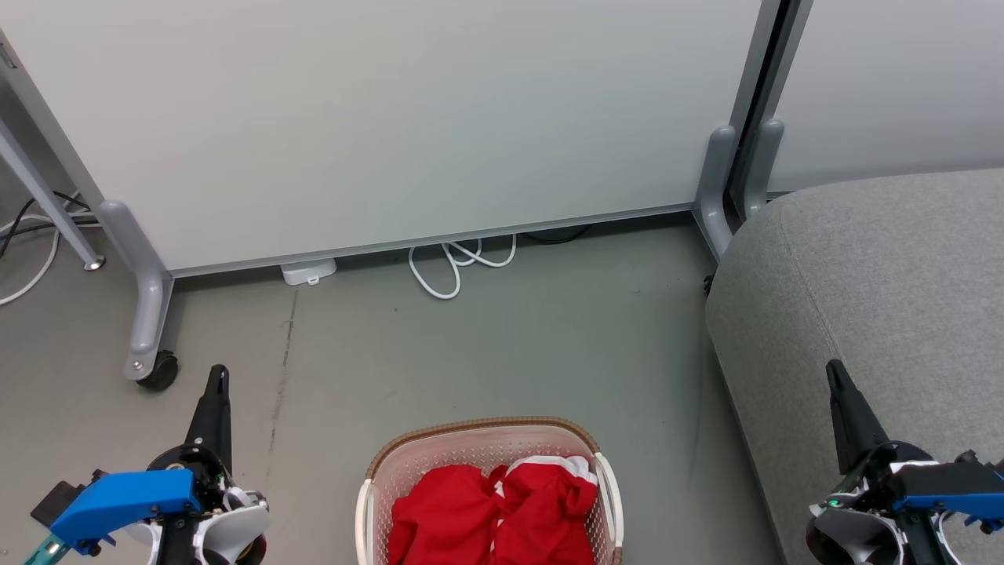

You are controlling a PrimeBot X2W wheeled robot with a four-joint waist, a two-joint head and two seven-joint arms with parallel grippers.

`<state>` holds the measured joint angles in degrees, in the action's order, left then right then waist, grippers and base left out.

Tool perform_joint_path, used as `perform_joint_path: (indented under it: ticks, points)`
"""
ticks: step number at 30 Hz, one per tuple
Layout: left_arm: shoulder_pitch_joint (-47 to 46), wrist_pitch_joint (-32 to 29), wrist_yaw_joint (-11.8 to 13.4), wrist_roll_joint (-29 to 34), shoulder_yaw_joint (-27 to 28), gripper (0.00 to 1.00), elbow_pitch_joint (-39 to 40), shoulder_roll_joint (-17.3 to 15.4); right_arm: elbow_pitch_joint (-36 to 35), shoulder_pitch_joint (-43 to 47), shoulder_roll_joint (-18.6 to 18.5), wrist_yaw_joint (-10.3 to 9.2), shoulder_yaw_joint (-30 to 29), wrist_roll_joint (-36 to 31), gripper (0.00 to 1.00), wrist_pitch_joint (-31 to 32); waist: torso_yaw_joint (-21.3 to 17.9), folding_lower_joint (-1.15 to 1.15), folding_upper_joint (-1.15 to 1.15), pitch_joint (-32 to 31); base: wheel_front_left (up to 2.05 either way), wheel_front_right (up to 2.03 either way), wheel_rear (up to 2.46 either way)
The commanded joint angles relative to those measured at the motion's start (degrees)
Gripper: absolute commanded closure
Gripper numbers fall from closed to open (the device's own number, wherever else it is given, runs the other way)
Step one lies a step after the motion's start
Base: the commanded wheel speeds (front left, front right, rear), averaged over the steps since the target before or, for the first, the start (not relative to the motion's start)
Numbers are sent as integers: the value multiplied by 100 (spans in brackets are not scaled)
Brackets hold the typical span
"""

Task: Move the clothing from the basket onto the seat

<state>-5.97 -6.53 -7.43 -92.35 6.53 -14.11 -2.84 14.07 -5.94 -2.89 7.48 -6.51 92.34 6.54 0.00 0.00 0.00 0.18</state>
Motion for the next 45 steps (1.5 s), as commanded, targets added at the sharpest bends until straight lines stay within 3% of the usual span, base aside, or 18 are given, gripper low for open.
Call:
perform_joint_path:
  ticks: [1, 7, 8, 24, 37, 45]
  points:
    - [-70, -11, -24, -2, 2, 100, 29, -11, -16, -81, 7, 3, -3, 5, 100, 8, 0, 0, 0, 0, 0, 0, 0]
    - [-70, -11, -24, -2, 2, 100, 29, -11, -16, -81, 7, 3, -3, 5, 100, 8, 0, 0, 0, 0, 0, 0, 0]
    - [0, 0, 0, 0, 0, 0, 0, 0, 0, 0, 0, 0, 0, 0, 0, 0, 0, 0, 0, 0, 0, 0, 0]
    - [39, 346, 0, 413, -134, 0, -32, 23, 57, 68, 16, -6, 107, -537, 0, -345, 3, 0, 0, 23, 0, 0, 0]
    - [-65, 674, 0, 1878, -201, 0, 124, 14, -151, -8, 10, -4, 270, -1945, 0, -672, 12, 0, 0, 64, 0, 0, 0]
    - [-90, 853, 152, 2986, -421, 0, 272, 9, -252, -55, 7, -3, 393, -2903, 0, -851, 23, 0, 0, 86, 0, 0, 0]
